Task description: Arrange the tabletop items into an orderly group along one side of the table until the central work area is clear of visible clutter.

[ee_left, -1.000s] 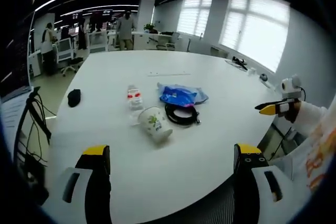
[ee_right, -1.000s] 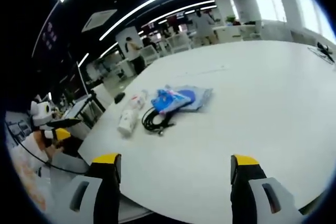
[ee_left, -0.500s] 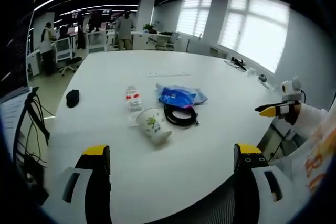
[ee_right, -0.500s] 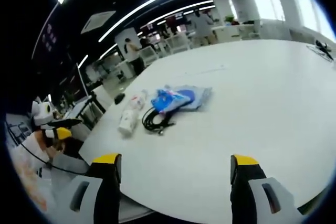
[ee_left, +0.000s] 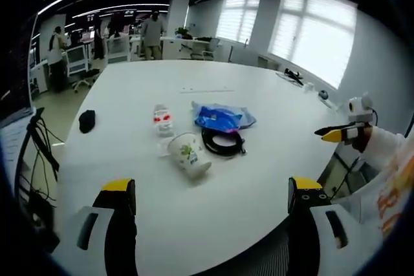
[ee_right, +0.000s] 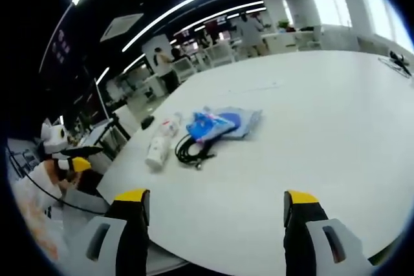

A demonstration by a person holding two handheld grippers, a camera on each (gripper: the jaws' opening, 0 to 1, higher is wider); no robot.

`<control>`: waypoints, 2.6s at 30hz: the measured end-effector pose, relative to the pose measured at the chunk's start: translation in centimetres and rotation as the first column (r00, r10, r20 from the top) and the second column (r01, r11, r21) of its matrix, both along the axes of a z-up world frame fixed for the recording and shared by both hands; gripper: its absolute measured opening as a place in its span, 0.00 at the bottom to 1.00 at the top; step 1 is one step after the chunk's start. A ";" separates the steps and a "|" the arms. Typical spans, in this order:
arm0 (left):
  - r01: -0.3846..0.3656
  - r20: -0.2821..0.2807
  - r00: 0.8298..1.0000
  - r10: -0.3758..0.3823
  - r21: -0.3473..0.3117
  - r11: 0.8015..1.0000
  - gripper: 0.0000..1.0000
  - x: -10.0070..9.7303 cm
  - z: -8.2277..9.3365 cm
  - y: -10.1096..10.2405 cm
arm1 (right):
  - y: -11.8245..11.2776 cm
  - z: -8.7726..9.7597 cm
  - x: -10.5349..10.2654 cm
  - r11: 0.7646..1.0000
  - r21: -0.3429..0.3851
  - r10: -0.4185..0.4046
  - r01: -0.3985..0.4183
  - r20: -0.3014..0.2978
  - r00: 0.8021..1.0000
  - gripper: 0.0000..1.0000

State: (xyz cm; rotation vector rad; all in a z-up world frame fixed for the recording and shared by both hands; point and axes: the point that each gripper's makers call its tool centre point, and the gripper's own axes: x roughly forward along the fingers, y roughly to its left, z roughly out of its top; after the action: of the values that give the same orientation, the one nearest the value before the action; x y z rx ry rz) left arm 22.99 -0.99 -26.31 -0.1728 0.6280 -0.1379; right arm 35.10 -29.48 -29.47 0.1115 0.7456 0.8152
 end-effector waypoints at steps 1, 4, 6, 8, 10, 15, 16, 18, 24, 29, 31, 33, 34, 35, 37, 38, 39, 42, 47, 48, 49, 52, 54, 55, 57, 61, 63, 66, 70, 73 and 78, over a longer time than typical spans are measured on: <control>0.001 -0.005 1.000 -0.001 -0.002 1.000 1.00 0.0 -0.2 0.0 | 0.3 0.1 0.0 1.000 -0.002 0.008 -0.008 0.002 1.000 0.87; 0.005 -0.014 1.000 -0.005 -0.018 1.000 1.00 0.1 -0.4 -0.3 | 0.9 0.1 -0.3 1.000 -0.003 0.023 -0.023 0.004 1.000 0.87; 0.004 -0.013 1.000 -0.005 -0.029 1.000 1.00 0.2 -0.5 -0.2 | 1.3 0.1 -0.5 0.999 -0.005 0.032 -0.032 0.005 0.999 0.86; 0.000 -0.011 1.000 0.000 -0.035 0.999 1.00 0.6 -0.6 0.2 | 1.9 0.1 -0.6 0.999 -0.002 0.045 -0.045 0.007 0.999 0.86; -0.001 -0.006 1.000 0.001 -0.036 0.999 1.00 0.8 -0.5 0.3 | 2.2 0.1 -0.6 0.998 -0.003 0.055 -0.055 0.010 0.998 0.85; -0.016 -0.007 1.000 0.015 -0.037 0.999 1.00 1.0 -0.5 0.9 | 3.1 0.2 -1.4 0.996 -0.013 0.083 -0.083 0.021 0.996 0.85; -0.018 -0.008 1.000 0.018 -0.035 0.999 1.00 1.1 -0.5 1.0 | 3.2 0.3 -1.4 0.996 -0.014 0.086 -0.086 0.024 0.996 0.85; -0.015 -0.010 1.000 0.015 -0.023 1.000 1.00 1.1 -0.4 1.3 | 3.5 0.4 -1.8 0.995 -0.018 0.094 -0.093 0.026 0.995 0.84; -0.003 -0.035 0.999 0.003 -0.010 1.000 0.97 1.3 -0.9 2.0 | 3.6 0.5 -2.1 0.994 -0.037 0.102 -0.101 0.039 0.994 0.83; 0.003 -0.029 1.000 -0.004 -0.014 1.000 0.96 1.5 -1.0 2.0 | 3.6 0.7 -2.6 0.993 -0.057 0.106 -0.103 0.061 0.992 0.83; 0.011 -0.026 1.000 -0.011 -0.015 1.000 0.95 1.7 -1.1 2.1 | 3.5 0.6 -2.8 0.992 -0.069 0.110 -0.106 0.066 0.992 0.82; 0.017 -0.031 0.999 -0.017 -0.014 1.000 0.95 1.8 -1.4 2.3 | 3.3 0.5 -2.3 0.992 -0.075 0.111 -0.106 0.069 0.991 0.82; 0.020 -0.030 0.999 -0.020 -0.009 1.000 0.95 1.8 -1.3 2.3 | 3.3 0.5 -2.3 0.992 -0.073 0.108 -0.102 0.076 0.991 0.82; 0.021 -0.027 0.999 -0.021 -0.005 1.000 0.95 1.8 -1.2 2.3 | 3.3 0.5 -2.2 0.993 -0.069 0.104 -0.099 0.080 0.991 0.82; 0.015 -0.029 0.999 -0.015 0.001 1.000 0.95 2.0 -1.4 2.6 | 3.4 0.2 -1.7 0.994 -0.059 0.097 -0.093 0.077 0.992 0.82; 0.011 -0.031 0.999 -0.011 0.001 1.000 0.95 2.0 -1.3 2.7 | 3.4 0.0 -1.4 0.994 -0.057 0.099 -0.095 0.072 0.992 0.82; 0.007 -0.030 1.000 -0.007 -0.002 1.000 0.94 2.2 -1.1 2.7 | 3.5 0.0 -1.3 0.994 -0.056 0.102 -0.098 0.070 0.992 0.82; -0.014 -0.012 1.000 0.014 -0.010 1.000 0.94 2.8 -0.5 2.9 | 4.1 0.0 -0.7 0.992 -0.048 0.122 -0.119 0.061 0.991 0.82; -0.047 -0.021 0.999 0.047 -0.014 0.999 0.93 3.6 -0.3 2.9 | 5.1 0.1 0.2 0.983 -0.042 0.179 -0.177 0.050 0.983 0.81; -0.055 -0.026 0.998 0.054 -0.019 0.998 0.92 3.8 -0.5 3.2 | 5.2 0.0 0.3 0.981 -0.045 0.192 -0.191 0.042 0.980 0.81; -0.064 -0.031 0.998 0.063 -0.024 0.998 0.92 4.0 -0.5 3.4 | 5.3 0.1 0.1 0.977 -0.047 0.208 -0.206 0.039 0.977 0.81; -0.091 -0.037 0.995 0.089 -0.033 0.995 0.90 4.5 -0.5 3.5 | 5.2 0.0 1.0 0.973 -0.045 0.230 -0.228 0.041 0.972 0.81; -0.103 -0.039 0.994 0.101 -0.039 0.994 0.90 5.0 -0.5 3.7 | 5.0 -0.2 1.2 0.972 -0.042 0.231 -0.229 0.033 0.972 0.81; -0.109 -0.042 0.993 0.108 -0.040 0.993 0.90 5.4 -0.5 3.9 | 4.8 -0.4 1.5 0.973 -0.042 0.228 -0.227 0.026 0.973 0.81; -0.118 -0.048 0.992 0.116 -0.036 0.992 0.89 6.0 -0.6 3.7 | 4.6 -0.3 1.5 0.974 -0.041 0.226 -0.225 0.021 0.974 0.80; -0.119 -0.066 0.991 0.116 -0.034 0.992 0.88 7.5 -1.0 4.1 | 3.9 -0.5 2.3 0.974 -0.040 0.223 -0.222 0.014 0.975 0.80; -0.117 -0.073 0.991 0.114 -0.031 0.993 0.87 8.2 -1.3 4.3 | 3.6 -0.9 2.7 0.975 -0.039 0.218 -0.217 0.007 0.976 0.80; -0.125 -0.078 0.990 0.121 -0.048 0.991 0.85 9.0 -1.4 4.6 | 3.6 -1.5 2.9 0.976 -0.038 0.214 -0.214 -0.010 0.977 0.80; -0.144 -0.080 0.987 0.138 -0.063 0.988 0.84 10.2 -1.4 4.7 | 3.9 -1.3 2.7 0.977 -0.027 0.212 -0.212 -0.022 0.977 0.80; -0.137 -0.095 0.987 0.132 -0.047 0.989 0.84 10.8 -1.8 5.0 | 4.3 -1.5 2.9 0.976 -0.019 0.215 -0.215 -0.026 0.976 0.80; -0.135 -0.116 0.985 0.129 -0.041 0.990 0.80 12.0 -2.4 5.9 | 4.9 -1.5 3.5 0.972 -0.013 0.233 -0.234 -0.031 0.972 0.80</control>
State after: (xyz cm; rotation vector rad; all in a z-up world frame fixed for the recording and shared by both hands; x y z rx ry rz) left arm 35.02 4.89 -28.72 -0.2701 0.7248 -0.0152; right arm 38.63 -24.58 -31.02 0.0209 0.8028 1.0332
